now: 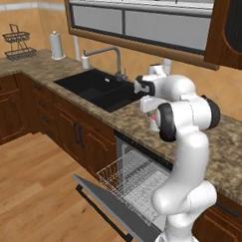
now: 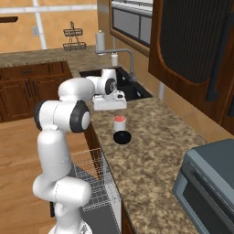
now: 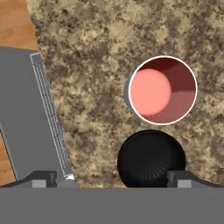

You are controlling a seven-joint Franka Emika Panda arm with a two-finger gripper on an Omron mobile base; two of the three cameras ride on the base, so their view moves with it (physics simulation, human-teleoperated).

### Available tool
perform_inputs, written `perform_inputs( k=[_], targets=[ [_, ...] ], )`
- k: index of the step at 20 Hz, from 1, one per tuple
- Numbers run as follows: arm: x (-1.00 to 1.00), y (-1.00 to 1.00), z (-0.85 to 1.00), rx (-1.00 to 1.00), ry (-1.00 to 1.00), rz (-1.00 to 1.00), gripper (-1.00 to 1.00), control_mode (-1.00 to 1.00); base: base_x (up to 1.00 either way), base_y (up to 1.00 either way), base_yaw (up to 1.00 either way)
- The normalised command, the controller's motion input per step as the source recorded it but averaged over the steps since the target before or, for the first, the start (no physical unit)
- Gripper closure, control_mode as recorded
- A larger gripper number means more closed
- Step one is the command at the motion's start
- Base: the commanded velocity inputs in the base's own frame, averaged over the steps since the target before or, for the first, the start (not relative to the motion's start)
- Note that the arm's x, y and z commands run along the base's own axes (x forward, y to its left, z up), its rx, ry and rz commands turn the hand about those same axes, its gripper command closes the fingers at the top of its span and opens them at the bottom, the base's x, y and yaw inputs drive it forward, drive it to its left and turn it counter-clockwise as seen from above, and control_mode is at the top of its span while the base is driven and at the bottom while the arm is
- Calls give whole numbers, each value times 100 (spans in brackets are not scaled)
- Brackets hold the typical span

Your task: Pick up the cup and bowl from the counter, place them in the dishwasher, and close the dishwasher door.

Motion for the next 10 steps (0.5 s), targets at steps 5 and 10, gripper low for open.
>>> perform_inputs(
  k=[5,10],
  targets=[
    [46,-7,-22,1,-3,8,-100,-100,0,0,0],
    [39,0,-35,0,0,5,-100,-100,0,0,0]
  ],
)
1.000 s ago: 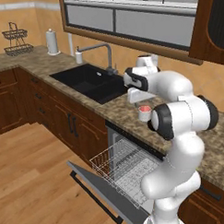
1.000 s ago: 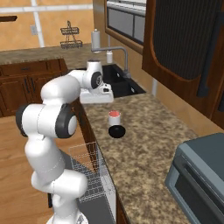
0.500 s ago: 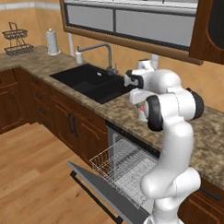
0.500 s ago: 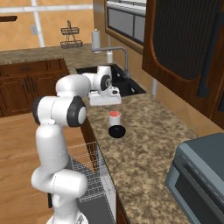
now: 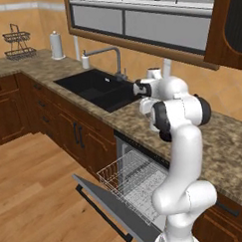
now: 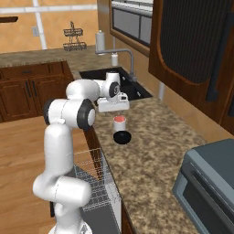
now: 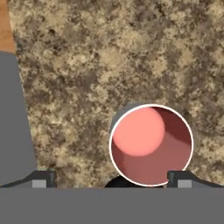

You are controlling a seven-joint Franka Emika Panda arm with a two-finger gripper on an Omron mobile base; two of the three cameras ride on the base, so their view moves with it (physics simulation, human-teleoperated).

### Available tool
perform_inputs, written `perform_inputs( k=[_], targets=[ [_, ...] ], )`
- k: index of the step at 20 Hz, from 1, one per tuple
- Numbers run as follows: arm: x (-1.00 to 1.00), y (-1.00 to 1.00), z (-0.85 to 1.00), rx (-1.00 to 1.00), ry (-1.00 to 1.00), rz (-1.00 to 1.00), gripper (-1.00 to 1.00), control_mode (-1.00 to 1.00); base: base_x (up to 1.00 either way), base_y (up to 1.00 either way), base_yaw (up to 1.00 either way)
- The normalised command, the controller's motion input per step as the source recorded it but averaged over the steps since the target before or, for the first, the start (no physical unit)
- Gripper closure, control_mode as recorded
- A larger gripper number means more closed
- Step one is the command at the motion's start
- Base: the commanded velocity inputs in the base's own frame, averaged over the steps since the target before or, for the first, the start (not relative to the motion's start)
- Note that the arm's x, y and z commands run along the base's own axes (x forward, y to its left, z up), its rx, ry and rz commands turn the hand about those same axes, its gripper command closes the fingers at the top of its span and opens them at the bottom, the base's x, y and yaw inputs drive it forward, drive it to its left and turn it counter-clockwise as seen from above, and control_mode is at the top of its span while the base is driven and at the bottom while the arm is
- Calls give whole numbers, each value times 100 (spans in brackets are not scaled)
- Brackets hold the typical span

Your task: Pick up the cup and bowl from the counter, place them in the dishwasher, and close the dishwasher door.

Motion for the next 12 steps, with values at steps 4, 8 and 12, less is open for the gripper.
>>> perform_inputs(
  k=[4,8,12],
  targets=[
    [44,0,-41,0,0,4,-100,-100,0,0,0],
    [48,0,-37,0,0,4,-100,-100,0,0,0],
    [9,-7,-30,0,0,4,-100,-100,0,0,0]
  ],
)
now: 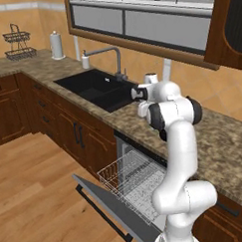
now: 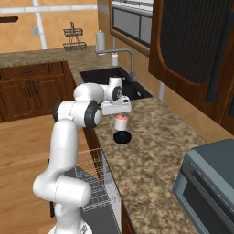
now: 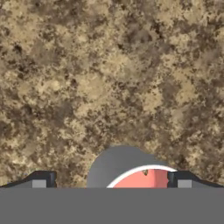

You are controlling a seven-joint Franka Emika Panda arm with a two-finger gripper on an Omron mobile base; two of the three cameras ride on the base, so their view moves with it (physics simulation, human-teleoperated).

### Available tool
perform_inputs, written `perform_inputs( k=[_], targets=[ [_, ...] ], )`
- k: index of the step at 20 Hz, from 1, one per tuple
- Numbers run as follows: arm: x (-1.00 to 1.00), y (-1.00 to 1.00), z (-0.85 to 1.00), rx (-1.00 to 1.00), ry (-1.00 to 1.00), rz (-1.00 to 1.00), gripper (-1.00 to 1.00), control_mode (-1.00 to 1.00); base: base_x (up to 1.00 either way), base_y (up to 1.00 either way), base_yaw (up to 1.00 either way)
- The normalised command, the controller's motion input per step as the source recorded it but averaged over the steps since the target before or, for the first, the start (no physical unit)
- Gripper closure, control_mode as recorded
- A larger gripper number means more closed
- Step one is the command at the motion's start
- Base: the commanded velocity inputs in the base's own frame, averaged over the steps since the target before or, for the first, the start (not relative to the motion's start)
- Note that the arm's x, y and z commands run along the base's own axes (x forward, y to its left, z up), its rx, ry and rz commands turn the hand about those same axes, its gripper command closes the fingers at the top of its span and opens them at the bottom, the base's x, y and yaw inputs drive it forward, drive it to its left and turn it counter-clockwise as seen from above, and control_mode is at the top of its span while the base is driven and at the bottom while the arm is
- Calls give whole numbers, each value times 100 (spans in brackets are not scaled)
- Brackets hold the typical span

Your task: Pick up the cup and bowl from the counter, place them in the dishwasher, and close the dishwasher door.

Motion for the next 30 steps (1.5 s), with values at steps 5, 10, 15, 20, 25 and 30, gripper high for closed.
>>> perform_inputs(
  k=[5,10,15,20,25,30],
  targets=[
    [-25,-5,-27,0,5,8,-100,-100,0,0,0],
    [-57,0,-20,2,7,9,-100,-100,0,0,0],
    [-35,-1,1,2,0,2,-100,-100,0,0,0],
    [-38,-1,26,0,-6,0,-100,-100,0,0,0],
    [-29,0,13,0,-5,0,-100,-100,0,0,0],
    [-14,0,-13,0,8,0,-100,-100,0,0,0]
  ],
)
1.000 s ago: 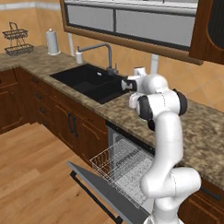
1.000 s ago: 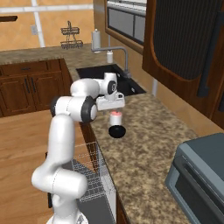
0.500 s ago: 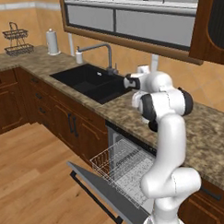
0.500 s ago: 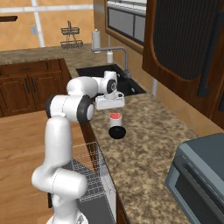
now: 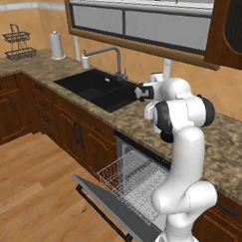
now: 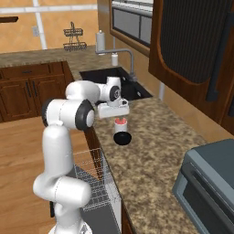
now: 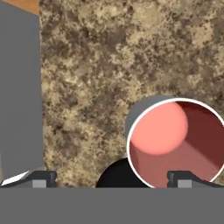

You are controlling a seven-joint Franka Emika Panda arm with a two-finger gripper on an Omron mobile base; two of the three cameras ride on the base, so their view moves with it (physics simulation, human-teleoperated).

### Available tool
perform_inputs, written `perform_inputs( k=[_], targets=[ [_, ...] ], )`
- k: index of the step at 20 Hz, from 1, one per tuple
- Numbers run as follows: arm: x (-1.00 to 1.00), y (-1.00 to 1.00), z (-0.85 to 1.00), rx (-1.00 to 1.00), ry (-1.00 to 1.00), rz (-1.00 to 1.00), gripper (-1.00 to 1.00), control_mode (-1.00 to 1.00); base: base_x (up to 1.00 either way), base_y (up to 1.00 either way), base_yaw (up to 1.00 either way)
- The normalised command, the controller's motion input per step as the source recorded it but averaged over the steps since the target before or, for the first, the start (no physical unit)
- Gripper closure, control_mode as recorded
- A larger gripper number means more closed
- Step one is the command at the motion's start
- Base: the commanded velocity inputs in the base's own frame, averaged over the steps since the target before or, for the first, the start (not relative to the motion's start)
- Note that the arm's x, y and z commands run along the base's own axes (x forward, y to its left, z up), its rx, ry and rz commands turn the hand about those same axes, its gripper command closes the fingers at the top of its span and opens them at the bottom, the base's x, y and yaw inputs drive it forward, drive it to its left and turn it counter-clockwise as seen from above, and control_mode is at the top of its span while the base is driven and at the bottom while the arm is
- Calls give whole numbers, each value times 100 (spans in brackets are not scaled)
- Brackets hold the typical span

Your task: Pick up the cup and bowl from the counter, place them in the dishwasher, and close the dishwasher door.

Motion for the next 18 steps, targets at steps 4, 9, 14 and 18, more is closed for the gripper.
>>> perform_inputs(
  k=[4,9,14,18],
  targets=[
    [24,0,-27,0,2,3,-100,-100,0,0,0],
    [9,0,-37,-1,7,9,-100,-100,0,0,0],
    [19,1,-52,-2,11,10,100,-100,0,0,0],
    [0,0,-17,0,2,13,100,-100,0,0,0]
  ],
)
